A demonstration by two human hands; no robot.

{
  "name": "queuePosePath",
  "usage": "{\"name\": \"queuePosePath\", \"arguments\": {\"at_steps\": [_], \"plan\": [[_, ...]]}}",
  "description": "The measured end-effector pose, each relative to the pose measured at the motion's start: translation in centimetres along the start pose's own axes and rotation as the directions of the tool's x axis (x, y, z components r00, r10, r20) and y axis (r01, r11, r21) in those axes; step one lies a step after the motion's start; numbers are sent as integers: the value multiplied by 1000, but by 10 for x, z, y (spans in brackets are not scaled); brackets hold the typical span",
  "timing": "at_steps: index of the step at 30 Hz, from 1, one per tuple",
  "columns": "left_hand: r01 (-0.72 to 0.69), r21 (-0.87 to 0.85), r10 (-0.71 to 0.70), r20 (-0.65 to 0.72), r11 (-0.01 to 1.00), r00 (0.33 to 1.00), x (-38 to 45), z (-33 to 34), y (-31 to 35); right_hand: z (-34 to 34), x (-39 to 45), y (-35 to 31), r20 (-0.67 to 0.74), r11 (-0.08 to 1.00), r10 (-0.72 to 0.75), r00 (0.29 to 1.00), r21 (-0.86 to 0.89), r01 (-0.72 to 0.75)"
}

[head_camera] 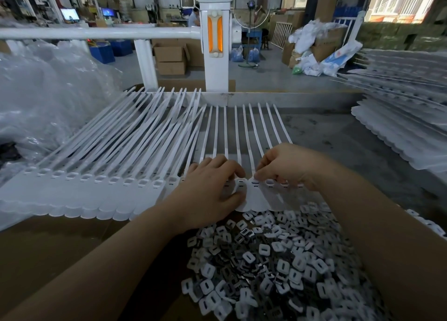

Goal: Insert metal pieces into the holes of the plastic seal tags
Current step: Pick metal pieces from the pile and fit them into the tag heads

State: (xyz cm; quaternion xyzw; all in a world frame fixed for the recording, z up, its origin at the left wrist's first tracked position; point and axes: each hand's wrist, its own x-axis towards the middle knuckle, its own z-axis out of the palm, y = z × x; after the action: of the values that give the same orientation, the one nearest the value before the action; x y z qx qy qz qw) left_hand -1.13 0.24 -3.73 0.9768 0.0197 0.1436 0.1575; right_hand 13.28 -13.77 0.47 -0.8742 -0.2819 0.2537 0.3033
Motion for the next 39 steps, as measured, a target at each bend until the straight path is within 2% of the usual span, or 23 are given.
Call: {"name": "queuePosePath", "arguments": {"at_steps": [15, 22, 32, 36, 39], "plan": [[-11, 69, 5, 86, 998, 996, 1, 0, 2, 1, -2, -2, 2, 997, -40, 999, -67, 40], [-20, 133, 3, 124, 991, 992, 5, -1, 6, -1, -3, -4, 19, 999, 35, 999, 26, -36], [-140, 371, 109, 104, 918, 989, 6, -10, 15, -1, 0, -2, 8, 999, 29, 1000, 13, -29], [-158, 381, 127, 106, 911, 986, 10, -10, 17, 0, 1, -3, 1, 1000, 30, 1000, 3, -30], [-79, 256, 46, 134, 963, 990, 9, -8, 10, 0, 1, -3, -3, 1000, 28, 1000, -9, -28]]}}
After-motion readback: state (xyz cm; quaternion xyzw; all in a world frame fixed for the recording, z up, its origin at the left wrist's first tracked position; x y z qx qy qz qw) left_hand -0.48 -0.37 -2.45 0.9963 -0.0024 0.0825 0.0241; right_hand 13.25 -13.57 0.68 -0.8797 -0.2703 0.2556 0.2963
